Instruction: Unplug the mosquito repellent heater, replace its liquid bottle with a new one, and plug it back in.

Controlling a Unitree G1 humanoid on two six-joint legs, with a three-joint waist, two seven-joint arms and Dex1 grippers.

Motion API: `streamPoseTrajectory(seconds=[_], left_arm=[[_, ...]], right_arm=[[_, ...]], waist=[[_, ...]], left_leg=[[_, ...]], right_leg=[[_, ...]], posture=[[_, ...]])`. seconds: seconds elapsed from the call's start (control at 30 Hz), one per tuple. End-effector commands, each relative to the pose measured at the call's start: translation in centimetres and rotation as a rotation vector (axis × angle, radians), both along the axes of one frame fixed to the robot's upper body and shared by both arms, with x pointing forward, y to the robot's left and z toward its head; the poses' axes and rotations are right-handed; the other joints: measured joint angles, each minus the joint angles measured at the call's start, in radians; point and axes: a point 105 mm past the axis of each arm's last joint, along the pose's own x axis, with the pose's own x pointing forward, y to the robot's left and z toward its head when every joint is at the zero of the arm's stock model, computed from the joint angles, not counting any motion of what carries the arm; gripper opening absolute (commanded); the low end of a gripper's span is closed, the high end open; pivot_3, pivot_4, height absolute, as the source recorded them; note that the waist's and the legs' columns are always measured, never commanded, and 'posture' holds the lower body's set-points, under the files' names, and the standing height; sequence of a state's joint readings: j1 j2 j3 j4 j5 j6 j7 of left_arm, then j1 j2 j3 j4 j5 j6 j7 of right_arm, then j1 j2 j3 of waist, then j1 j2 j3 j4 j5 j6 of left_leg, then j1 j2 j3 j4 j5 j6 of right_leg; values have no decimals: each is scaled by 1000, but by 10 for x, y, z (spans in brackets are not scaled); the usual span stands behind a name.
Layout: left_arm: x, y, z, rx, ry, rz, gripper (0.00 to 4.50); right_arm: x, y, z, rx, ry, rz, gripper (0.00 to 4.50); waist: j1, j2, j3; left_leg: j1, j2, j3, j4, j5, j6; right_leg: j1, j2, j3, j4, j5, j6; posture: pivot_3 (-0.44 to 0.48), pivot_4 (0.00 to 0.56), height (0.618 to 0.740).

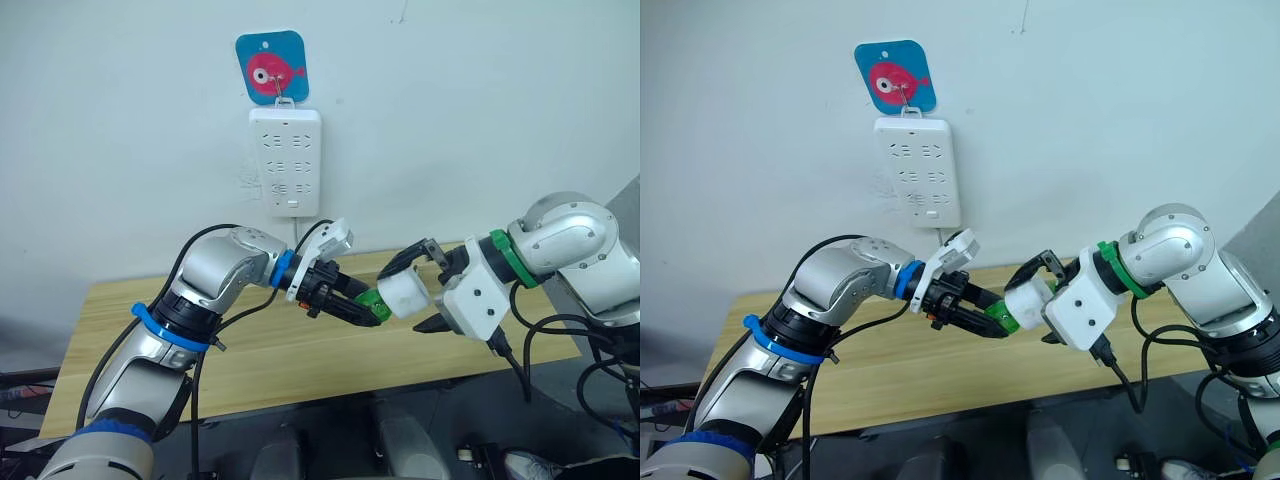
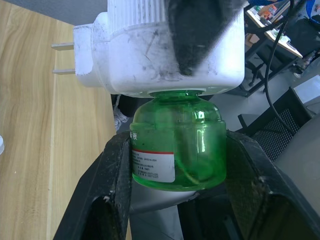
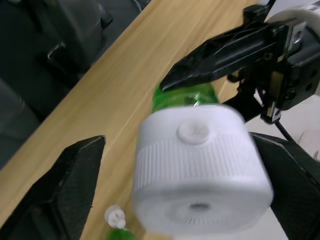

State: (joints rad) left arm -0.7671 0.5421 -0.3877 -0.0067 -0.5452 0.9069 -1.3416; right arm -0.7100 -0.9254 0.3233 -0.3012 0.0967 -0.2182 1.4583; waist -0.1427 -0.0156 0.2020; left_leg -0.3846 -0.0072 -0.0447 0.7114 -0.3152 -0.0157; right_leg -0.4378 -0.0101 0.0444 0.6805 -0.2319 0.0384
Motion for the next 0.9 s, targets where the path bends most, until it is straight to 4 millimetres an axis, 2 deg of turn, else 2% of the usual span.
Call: streamPoseTrajectory(seconds=[0.03,0.2,0.27,0.4,0.53,0.6,0.67,0.77,0.9], left_arm=[[-2,5,4,-50,-85,-11,2193],[-2,12,-6,-129,-121,75,2193],[1,12,-8,-189,-161,148,2193],[16,6,0,-386,-306,404,2193],[14,2,2,-473,-488,484,2193],[17,-1,10,-529,-599,577,2193],[20,-2,16,-559,-698,636,2193],[28,3,18,-562,-814,717,2193],[31,3,18,-569,-861,742,2193]], right_arm=[[7,-25,6,-10,-51,-73,4500],[15,-68,14,31,-49,-298,4500],[11,-74,26,157,20,-430,4500],[-8,-82,32,473,277,-749,4500],[-17,-64,30,821,458,-927,4500],[-20,-42,28,1018,549,-959,4500],[-19,-29,28,1148,609,-991,4500],[-15,-9,28,1301,690,-1032,4500],[-7,10,28,1381,737,-1057,4500]], waist=[[0,0,0],[-1,0,0],[-1,0,0],[6,0,0],[3,-1,-1],[-1,0,-2],[-2,0,-2],[-5,1,-4],[-7,2,-6]], left_leg=[[0,0,0,0,0,0],[0,0,1,0,0,0],[0,0,1,0,0,0],[0,0,-2,0,0,1],[1,0,-2,1,0,1],[3,0,-2,0,0,1],[5,1,-3,0,0,1],[4,-1,-2,0,0,1],[4,-1,-3,0,-1,1]], right_leg=[[0,0,0,0,0,0],[0,-1,1,0,0,0],[0,-1,1,0,0,0],[2,-2,2,0,0,0],[4,-2,2,0,0,0],[6,-2,3,0,0,0],[9,0,3,-1,0,0],[9,4,4,-1,0,0],[9,5,3,-2,0,0]], posture=[[-264,151,730],[-274,159,730],[-274,160,730],[-280,164,730],[-289,165,730],[-289,165,730],[-286,165,730],[-285,164,730],[-282,160,730]])
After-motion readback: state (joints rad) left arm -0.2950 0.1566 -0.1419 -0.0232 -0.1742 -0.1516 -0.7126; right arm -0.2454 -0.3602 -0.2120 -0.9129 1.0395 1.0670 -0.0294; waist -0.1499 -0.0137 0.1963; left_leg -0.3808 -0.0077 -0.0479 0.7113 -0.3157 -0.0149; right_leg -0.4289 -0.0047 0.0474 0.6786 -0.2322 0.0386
